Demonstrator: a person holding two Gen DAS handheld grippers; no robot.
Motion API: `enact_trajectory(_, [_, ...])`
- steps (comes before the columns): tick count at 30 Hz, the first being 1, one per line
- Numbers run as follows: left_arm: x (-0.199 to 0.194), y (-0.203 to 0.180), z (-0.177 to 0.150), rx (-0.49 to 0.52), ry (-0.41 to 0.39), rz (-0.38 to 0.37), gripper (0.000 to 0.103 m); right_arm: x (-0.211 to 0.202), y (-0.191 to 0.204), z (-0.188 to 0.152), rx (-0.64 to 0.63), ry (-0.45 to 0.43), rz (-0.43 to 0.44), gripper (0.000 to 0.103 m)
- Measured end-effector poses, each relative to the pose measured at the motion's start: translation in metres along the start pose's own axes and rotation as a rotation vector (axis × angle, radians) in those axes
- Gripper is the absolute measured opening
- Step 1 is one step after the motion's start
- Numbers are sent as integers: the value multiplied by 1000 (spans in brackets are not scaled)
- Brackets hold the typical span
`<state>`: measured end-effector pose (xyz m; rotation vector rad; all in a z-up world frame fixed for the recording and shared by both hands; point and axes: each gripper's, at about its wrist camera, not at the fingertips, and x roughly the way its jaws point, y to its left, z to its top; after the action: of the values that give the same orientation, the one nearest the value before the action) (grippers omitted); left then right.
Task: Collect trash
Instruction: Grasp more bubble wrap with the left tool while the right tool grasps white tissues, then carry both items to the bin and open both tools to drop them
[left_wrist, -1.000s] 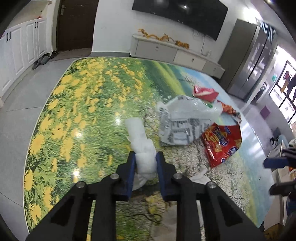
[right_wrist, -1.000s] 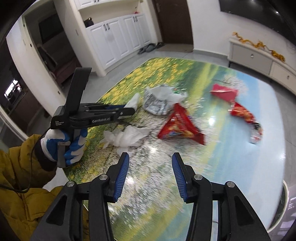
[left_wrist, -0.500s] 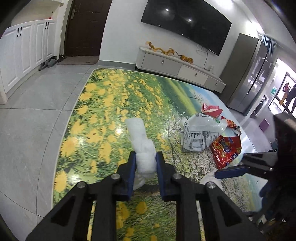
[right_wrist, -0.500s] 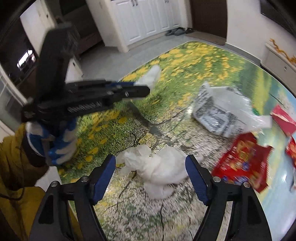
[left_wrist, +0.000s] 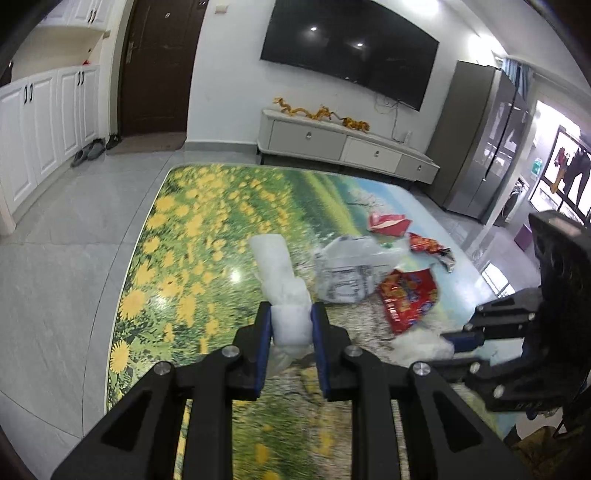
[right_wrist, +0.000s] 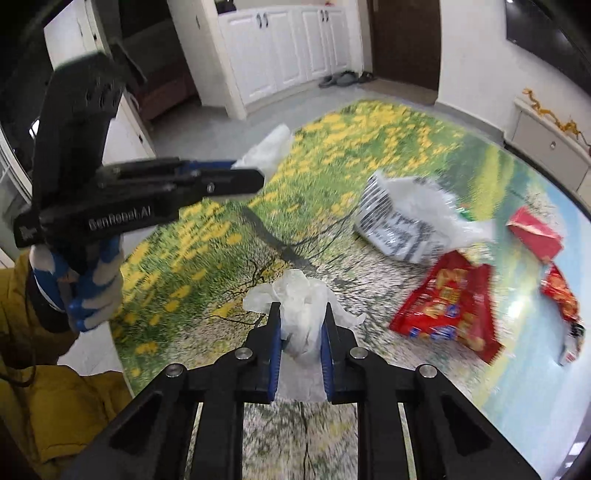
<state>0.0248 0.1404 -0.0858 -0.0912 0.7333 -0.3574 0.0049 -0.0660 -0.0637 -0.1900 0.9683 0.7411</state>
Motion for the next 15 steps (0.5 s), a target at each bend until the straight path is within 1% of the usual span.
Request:
enact_trajectory(3, [-12, -20, 2, 36, -21, 5, 20, -29, -11, -5, 40, -69, -16, 18])
enact_trajectory(7, [-22, -49, 3, 99, -29, 27, 20, -69, -25, -22, 89, -151, -51, 18])
enact_trajectory(10, [-25, -70, 4, 140, -28, 41, 20, -93, -35, -37, 114, -194, -77, 18])
enact_trajectory(15, [-25, -103, 7, 206, -18, 45, 20, -119, -60, -66, 185, -248, -108, 18])
